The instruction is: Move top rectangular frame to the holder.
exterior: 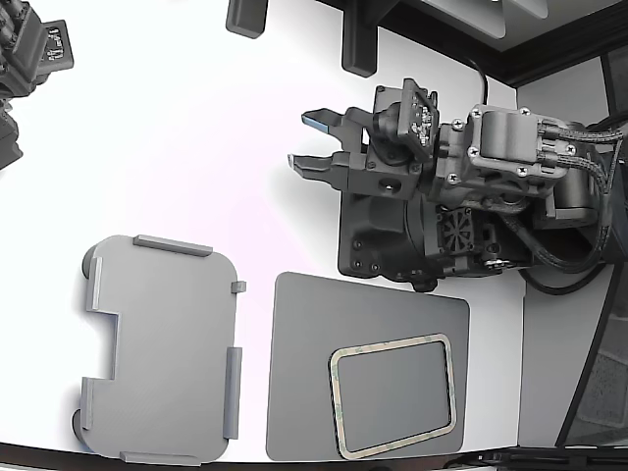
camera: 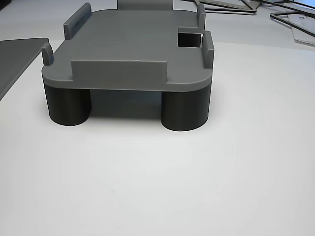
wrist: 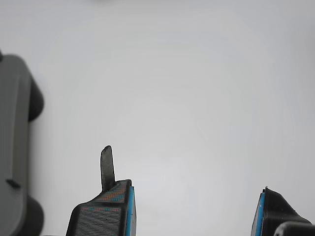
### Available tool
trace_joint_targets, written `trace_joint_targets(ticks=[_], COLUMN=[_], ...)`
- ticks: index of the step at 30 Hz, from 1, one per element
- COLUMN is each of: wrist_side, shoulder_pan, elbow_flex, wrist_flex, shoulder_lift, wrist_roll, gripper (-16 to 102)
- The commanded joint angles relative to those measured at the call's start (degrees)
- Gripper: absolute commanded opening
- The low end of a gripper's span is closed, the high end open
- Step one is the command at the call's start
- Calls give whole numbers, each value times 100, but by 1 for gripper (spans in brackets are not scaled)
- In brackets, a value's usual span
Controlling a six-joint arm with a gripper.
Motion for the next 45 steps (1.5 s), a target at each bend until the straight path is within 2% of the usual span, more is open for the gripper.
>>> trace_joint_targets(ticks=[1, 14, 20, 26, 32, 34, 37, 45], wrist_side=[-123, -88, 9, -519, -378, -132, -53, 193], shoulder_pan=[-88, -88, -18, 272, 1441, 1942, 2619, 4808], elbow_flex=[-123, -404, -1450, -2760, -3595, -3762, -4192, -4166], wrist_flex=[-53, -70, -79, 694, 1696, 1767, 2347, 3059], shoulder_lift=[123, -62, -844, -2013, -3067, -3234, -3700, -4491], wrist_roll=[-88, -158, -501, -272, 483, 677, 1248, 3621], gripper=[100, 100, 100, 100, 100, 100, 100, 100])
